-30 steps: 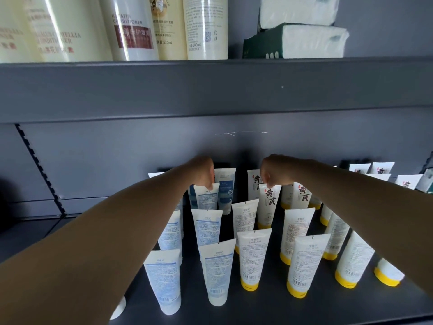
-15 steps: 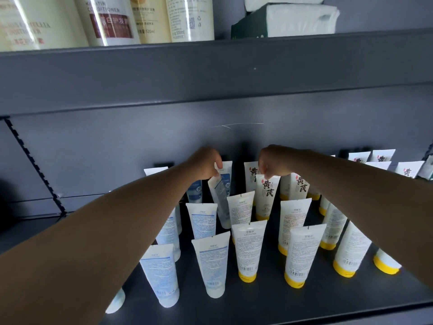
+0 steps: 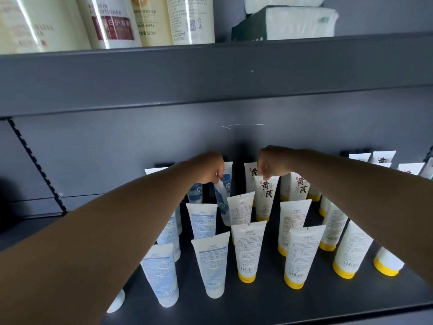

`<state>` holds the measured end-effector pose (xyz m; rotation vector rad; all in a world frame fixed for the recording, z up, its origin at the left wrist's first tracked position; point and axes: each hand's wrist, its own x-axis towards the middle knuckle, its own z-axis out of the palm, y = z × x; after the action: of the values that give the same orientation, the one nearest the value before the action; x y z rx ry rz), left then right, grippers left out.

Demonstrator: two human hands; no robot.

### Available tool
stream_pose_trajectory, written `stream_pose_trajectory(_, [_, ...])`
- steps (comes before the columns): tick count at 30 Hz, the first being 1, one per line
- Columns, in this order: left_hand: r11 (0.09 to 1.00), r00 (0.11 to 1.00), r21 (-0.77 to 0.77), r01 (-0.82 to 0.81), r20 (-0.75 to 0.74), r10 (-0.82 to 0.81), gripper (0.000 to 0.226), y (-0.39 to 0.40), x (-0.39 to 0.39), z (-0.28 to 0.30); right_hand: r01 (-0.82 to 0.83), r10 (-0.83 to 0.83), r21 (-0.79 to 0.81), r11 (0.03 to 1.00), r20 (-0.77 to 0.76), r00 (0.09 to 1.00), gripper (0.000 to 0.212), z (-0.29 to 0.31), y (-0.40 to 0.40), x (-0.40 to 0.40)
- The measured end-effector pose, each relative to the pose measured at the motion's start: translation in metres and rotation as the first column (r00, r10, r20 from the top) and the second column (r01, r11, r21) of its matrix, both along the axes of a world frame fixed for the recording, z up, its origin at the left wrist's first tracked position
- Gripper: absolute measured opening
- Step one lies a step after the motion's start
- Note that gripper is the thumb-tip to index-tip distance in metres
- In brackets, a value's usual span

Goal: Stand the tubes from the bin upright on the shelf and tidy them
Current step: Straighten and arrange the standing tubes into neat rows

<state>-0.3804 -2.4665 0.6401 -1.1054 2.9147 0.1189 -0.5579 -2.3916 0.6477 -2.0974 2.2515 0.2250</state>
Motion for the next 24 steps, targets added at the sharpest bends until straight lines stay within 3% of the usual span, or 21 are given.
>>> stream_pose_trajectory(12, [0.998,0.999,-0.063,0.003,0.051,0.000,0.030,-0.010,-0.014,0.001,-0.043,0.046,-0.027,0.999,0.082,0.996,0.023,0.001,-0.001,-0.002])
stream_pose_trajectory(24, [0.997,0.998,-0.071,0.038,0.051,-0.034,0.031,-0.008,-0.025,-0.001,-0.066,0.066,-0.016,0.998,0.001,0.998,0.025,0.003,-0.007,0.006])
